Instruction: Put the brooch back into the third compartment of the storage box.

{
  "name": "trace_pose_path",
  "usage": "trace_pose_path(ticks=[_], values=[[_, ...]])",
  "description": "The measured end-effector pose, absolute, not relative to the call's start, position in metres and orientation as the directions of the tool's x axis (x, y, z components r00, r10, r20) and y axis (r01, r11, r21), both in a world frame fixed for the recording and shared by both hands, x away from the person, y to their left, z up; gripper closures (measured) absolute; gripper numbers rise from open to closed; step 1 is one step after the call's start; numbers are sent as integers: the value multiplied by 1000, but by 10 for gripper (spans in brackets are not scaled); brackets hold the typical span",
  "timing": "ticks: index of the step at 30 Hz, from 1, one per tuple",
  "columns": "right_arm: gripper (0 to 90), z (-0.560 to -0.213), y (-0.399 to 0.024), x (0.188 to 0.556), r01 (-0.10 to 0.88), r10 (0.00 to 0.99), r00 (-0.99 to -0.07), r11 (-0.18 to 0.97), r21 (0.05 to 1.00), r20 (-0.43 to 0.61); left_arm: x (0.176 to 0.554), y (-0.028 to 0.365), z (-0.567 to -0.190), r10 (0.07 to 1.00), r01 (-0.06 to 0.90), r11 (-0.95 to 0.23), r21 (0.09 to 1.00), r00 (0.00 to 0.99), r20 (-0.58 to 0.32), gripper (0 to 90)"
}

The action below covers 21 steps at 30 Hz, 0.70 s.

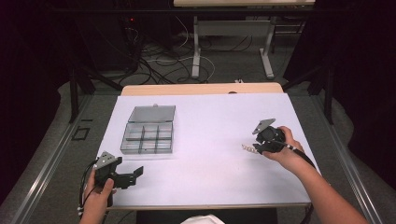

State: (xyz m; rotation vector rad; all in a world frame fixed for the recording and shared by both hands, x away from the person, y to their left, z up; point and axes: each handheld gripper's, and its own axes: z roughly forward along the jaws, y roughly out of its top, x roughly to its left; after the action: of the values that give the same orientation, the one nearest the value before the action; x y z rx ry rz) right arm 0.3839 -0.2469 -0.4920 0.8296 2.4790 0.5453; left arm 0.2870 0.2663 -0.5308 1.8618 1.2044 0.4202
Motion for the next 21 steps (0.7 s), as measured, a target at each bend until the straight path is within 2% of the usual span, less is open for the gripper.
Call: trace_pose_path(ticks=[8, 15, 21], values=[[566, -496, -243, 389, 433, 587, -742, 789, 437, -324, 287, 266, -531, 862, 575, -170, 801, 480, -162, 14], [569, -501, -239, 393, 446, 568, -766, 807, 387, -301, 288, 266, -531, 861, 577, -167, 799, 481, -167, 14], [574, -506, -235, 397, 412, 520, -800, 839, 355, -298, 288, 266, -531, 860, 577, -168, 799, 482, -168, 14]])
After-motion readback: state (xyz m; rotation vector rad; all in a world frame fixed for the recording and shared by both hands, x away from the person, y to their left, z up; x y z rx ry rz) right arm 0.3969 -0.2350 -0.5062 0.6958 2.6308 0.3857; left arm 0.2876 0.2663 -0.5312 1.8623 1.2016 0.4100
